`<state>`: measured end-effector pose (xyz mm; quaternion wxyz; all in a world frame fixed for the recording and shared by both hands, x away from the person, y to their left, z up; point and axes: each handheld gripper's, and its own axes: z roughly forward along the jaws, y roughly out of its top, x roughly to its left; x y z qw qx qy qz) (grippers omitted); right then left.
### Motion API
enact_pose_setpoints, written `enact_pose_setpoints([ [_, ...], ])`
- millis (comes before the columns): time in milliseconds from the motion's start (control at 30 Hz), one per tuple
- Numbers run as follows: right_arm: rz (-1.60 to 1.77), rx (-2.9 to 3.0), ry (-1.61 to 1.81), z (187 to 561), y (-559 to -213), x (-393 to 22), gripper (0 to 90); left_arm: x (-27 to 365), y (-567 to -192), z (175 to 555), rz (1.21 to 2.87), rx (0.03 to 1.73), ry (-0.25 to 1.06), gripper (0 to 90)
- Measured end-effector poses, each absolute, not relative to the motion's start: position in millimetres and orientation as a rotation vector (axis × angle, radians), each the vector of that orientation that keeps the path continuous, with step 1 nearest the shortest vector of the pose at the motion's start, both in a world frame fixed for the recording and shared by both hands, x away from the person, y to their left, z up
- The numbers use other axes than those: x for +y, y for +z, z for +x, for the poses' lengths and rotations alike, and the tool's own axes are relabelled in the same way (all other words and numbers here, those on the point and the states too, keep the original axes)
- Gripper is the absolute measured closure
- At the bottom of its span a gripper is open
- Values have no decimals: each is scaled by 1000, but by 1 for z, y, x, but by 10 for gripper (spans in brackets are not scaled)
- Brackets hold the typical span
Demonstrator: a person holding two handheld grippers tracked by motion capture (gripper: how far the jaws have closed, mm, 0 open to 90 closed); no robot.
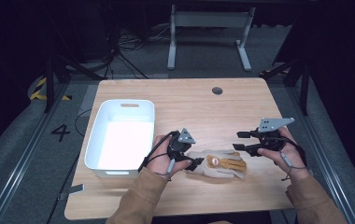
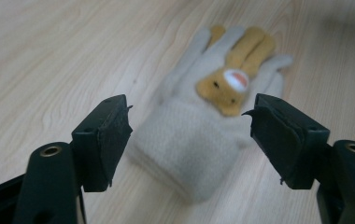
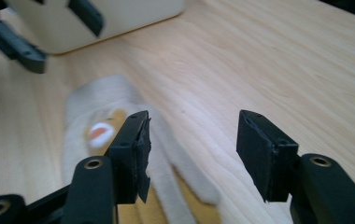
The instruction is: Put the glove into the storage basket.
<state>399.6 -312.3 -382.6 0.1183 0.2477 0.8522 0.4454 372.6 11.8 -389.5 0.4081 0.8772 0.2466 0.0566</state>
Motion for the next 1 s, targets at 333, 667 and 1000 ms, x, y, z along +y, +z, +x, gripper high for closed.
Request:
enact_pose_setpoints([
  [333,915,2372,1225,403,-378,-335,472,13,-391,374,2223,631,153,295],
  [667,941,2381,1200,401,-376,-342,595,13,-390,373,2190,617,171,308],
  [1000,953,2416,1183,401,-374,-350,655,8,-392,372,2196,582,151,281],
])
